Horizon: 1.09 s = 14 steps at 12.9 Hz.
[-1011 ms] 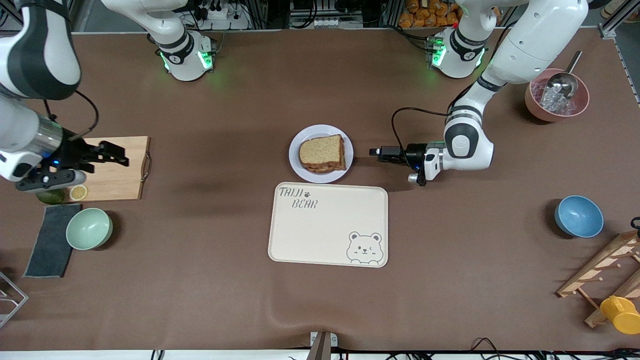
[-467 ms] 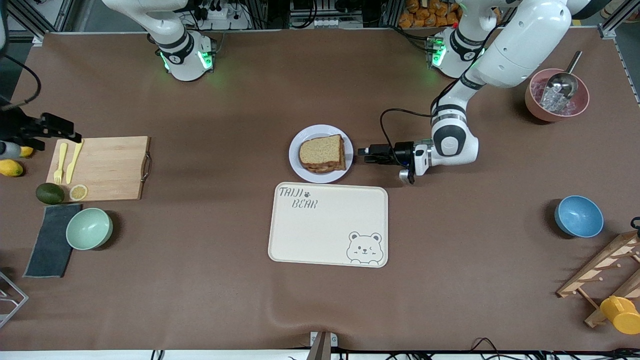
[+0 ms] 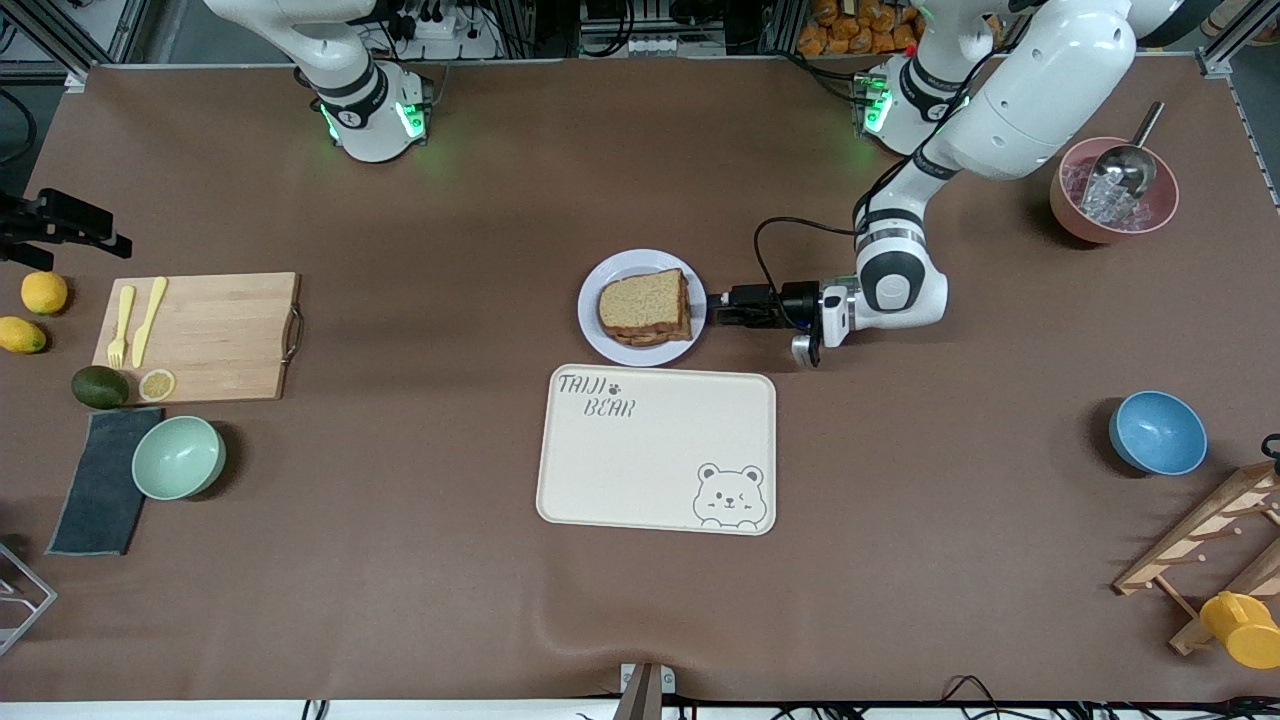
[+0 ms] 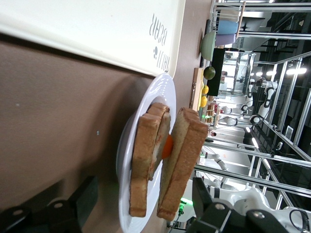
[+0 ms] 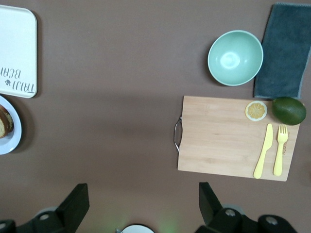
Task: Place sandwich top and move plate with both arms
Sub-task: 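Grasp the plate rim with the left gripper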
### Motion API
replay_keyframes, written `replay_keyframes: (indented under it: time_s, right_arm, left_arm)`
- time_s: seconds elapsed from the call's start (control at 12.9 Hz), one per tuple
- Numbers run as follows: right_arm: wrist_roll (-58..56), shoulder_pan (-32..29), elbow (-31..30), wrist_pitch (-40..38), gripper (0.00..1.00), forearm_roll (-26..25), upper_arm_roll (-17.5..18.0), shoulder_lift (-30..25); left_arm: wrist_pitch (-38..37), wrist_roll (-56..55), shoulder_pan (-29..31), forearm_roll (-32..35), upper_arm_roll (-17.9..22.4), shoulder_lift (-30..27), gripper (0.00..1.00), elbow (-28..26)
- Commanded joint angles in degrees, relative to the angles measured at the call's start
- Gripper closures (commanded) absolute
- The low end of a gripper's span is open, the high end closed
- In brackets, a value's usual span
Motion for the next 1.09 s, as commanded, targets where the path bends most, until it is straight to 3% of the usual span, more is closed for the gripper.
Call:
replay_keyframes:
  time_s: [0.0, 1.01]
  right_arm:
    - [1.9, 0.0, 1.0, -2.2, 0.00, -1.6, 0.2, -0.3]
    - [2.0, -0.3, 2.4, 0.0, 0.00, -5.6, 0.5, 0.4]
  left_arm:
    - [-3.5, 3.6, 0.9, -2.8, -0.7, 1.9, 0.14, 0.6]
    - [-3.4, 7.0, 0.0, -2.4, -0.4, 4.3, 0.26, 3.1]
